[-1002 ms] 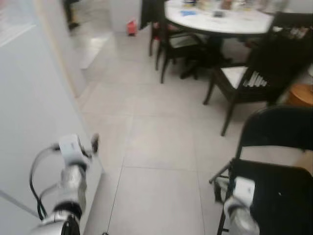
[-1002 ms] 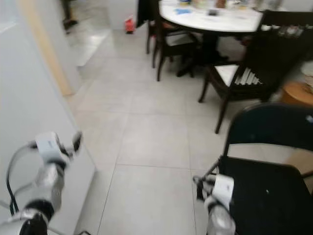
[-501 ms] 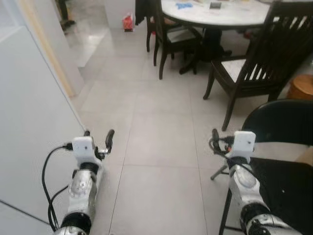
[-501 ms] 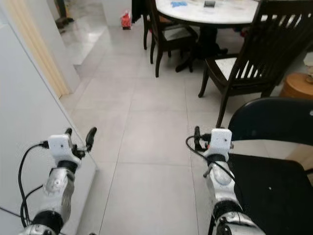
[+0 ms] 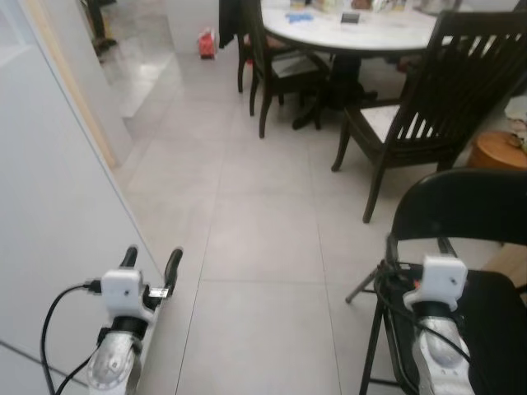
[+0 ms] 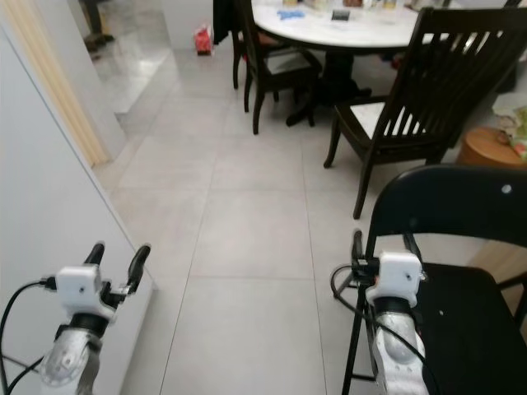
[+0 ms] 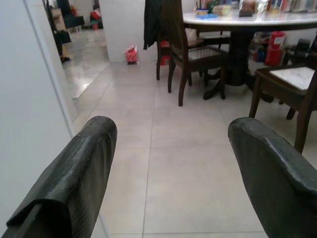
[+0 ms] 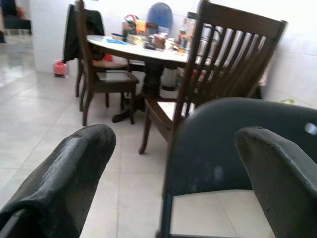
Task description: Restocking fridge
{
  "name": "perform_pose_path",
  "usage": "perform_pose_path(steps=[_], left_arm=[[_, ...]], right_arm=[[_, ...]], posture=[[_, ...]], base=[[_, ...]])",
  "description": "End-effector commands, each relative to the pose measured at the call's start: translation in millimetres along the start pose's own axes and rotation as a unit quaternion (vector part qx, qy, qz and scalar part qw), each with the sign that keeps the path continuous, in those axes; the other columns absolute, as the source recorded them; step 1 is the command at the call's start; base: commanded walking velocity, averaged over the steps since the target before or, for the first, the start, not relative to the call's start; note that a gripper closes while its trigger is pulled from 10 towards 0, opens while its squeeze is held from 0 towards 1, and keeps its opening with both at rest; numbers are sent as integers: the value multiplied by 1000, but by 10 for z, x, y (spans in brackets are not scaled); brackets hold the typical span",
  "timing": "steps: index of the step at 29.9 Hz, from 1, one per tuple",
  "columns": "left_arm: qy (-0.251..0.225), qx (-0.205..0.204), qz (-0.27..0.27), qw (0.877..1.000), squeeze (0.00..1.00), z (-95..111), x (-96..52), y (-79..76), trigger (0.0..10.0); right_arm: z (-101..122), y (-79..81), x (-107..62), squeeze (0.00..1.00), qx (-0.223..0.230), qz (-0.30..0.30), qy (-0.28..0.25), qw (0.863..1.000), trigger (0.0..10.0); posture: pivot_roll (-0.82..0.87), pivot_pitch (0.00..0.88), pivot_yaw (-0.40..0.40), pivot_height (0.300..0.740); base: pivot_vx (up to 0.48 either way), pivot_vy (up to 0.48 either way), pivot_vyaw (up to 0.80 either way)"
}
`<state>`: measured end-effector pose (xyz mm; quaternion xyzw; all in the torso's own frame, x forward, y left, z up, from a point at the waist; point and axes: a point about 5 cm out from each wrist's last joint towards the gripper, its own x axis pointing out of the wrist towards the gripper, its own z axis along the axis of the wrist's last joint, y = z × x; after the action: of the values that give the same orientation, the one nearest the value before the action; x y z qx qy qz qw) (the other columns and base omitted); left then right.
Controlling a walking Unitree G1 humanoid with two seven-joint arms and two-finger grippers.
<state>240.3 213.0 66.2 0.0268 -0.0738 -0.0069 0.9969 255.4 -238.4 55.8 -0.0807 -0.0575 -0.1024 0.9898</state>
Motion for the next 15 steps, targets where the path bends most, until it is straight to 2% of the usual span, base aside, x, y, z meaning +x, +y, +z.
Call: perform_pose_path(steps=[1, 5, 7, 9, 10, 11, 12, 13, 15], left_arm=[[-8, 13, -6, 1000, 0, 80, 21, 57, 10000], [15, 18, -8, 1000, 0, 24, 35, 100, 10000], [40, 12, 2, 999, 0, -67, 40, 118, 10000], [86, 9, 13, 996, 0, -246, 20, 147, 10000], [104, 4, 21, 994, 0, -309, 5, 169, 10000], [104, 4, 21, 994, 0, -309, 5, 169, 10000], [155, -10, 50, 987, 0, -488, -31, 236, 10000], [172, -16, 60, 983, 0, -543, -44, 257, 10000], [236, -32, 77, 968, 0, -730, -119, 288, 10000]], right_arm=[[31, -30, 2, 0, 10, -12, -3, 1000, 10000], [-56, -54, -40, 0, 2, -7, 24, 1000, 10000], [-136, -73, -30, 0, 31, -15, 49, 998, 10000], [-363, -146, -58, 0, 53, -40, 122, 990, 10000], [-431, -158, -81, 0, 62, -45, 146, 986, 10000], [-431, -158, -81, 0, 62, -45, 146, 986, 10000], [-625, -168, -179, 0, 86, -60, 218, 970, 10000], [-685, -162, -218, 0, 98, -64, 241, 963, 10000], [-893, -107, -419, 0, 95, -62, 329, 938, 10000]], posture=[[-141, 0, 13, 740], [-151, 0, 16, 740], [-157, 0, 22, 740], [-153, 0, 31, 740], [-145, 0, 32, 740], [-145, 0, 32, 740], [-135, 0, 22, 740], [-135, 0, 22, 740], [-134, 0, 14, 740]], base=[[0, 0, 0], [0, 0, 0], [0, 0, 0], [0, 0, 0], [0, 0, 0], [0, 0, 0], [0, 0, 0], [0, 0, 0], [0, 0, 0]])
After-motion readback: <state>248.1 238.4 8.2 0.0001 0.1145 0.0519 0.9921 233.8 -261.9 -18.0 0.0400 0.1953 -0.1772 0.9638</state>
